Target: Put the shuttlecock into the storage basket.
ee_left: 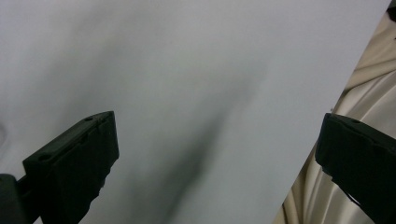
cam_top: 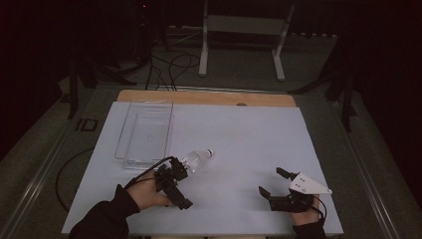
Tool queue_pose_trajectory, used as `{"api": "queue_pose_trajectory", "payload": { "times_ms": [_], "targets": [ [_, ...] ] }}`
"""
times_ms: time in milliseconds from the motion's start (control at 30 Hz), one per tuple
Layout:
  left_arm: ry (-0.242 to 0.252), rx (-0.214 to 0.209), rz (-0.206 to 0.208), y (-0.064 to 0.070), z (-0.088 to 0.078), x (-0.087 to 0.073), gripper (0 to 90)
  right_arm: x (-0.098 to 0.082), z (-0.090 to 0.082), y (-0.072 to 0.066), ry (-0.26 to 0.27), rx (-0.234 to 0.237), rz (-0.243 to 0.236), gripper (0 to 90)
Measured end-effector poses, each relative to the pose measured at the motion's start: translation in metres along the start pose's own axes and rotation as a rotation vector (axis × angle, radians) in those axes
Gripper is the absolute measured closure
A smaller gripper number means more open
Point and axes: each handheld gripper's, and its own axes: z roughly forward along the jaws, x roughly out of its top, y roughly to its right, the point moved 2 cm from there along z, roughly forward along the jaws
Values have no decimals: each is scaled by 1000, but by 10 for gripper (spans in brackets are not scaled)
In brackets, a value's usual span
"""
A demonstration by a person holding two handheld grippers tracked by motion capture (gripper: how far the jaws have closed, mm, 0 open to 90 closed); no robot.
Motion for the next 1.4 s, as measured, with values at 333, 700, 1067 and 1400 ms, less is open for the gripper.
{"api": "queue_pose_trajectory", "payload": {
  "times_ms": [333,700,1067,1400],
  "targets": [
    [-35,-9,17,-3,9,23,2,0,0,0,-1,2,0,102],
    [-54,-4,3,-9,12,48,3,0,0,0,1,6,1,101],
    [-9,-3,-58,-21,9,70,92,0,0,0,-2,13,5,102],
    [-32,30,-147,-40,18,83,205,0,-1,0,8,5,7,102]
  ]
}}
